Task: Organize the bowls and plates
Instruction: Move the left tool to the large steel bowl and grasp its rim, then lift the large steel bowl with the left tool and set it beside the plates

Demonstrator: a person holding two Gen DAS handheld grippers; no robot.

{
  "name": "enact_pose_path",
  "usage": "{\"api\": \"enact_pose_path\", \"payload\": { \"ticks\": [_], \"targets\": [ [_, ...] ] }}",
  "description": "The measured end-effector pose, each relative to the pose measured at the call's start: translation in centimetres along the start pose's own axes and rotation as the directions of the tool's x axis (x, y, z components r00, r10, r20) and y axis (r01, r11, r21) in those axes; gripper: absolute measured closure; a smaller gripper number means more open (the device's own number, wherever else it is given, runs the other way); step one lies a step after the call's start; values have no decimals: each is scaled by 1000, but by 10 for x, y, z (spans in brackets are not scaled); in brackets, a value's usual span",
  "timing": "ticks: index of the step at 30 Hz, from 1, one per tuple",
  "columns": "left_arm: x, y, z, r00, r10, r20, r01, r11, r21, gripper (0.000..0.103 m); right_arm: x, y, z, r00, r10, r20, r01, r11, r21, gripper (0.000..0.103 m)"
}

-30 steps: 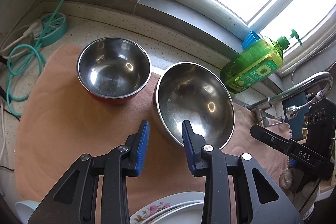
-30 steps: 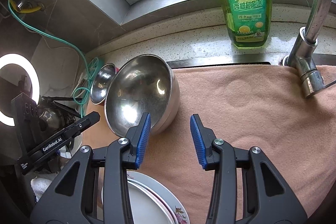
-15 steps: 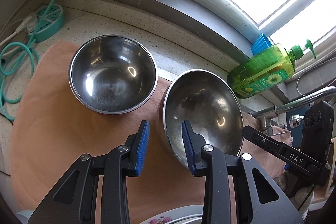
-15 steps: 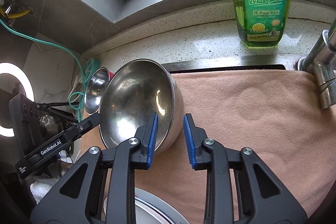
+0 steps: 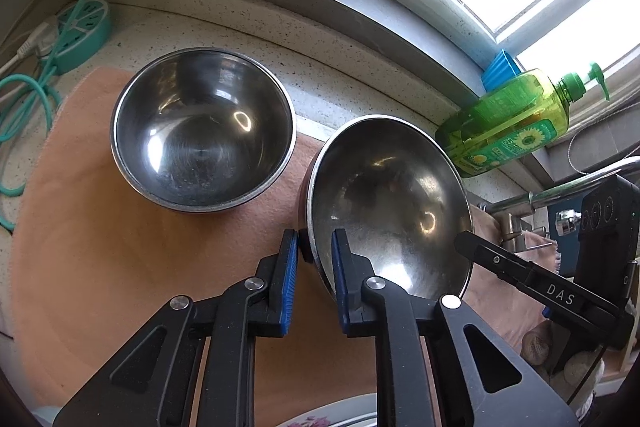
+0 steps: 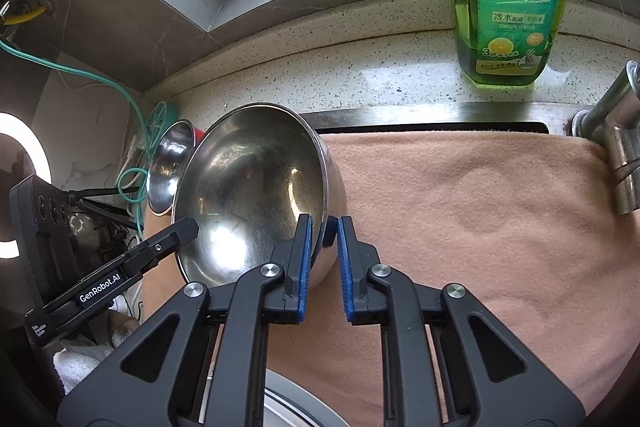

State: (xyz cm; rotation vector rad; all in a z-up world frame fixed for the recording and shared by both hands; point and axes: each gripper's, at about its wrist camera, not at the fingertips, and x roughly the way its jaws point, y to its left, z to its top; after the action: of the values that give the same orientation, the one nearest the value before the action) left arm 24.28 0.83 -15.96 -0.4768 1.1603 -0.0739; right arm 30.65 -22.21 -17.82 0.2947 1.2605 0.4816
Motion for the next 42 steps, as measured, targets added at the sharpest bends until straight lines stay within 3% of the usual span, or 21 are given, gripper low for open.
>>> {"api": "enact_pose_path", "payload": {
  "ticks": [18, 42],
  "targets": [
    [-14, -16, -20, 1000, -10, 13, 10, 999, 34, 88, -27, -1, -20, 999, -31, 15, 31, 999, -34, 90],
    [-17, -89, -100, 993, -86, -78, 98, 980, 171, 88, -107, -65, -99, 994, -92, 60, 91, 996, 22, 90]
  ]
}}
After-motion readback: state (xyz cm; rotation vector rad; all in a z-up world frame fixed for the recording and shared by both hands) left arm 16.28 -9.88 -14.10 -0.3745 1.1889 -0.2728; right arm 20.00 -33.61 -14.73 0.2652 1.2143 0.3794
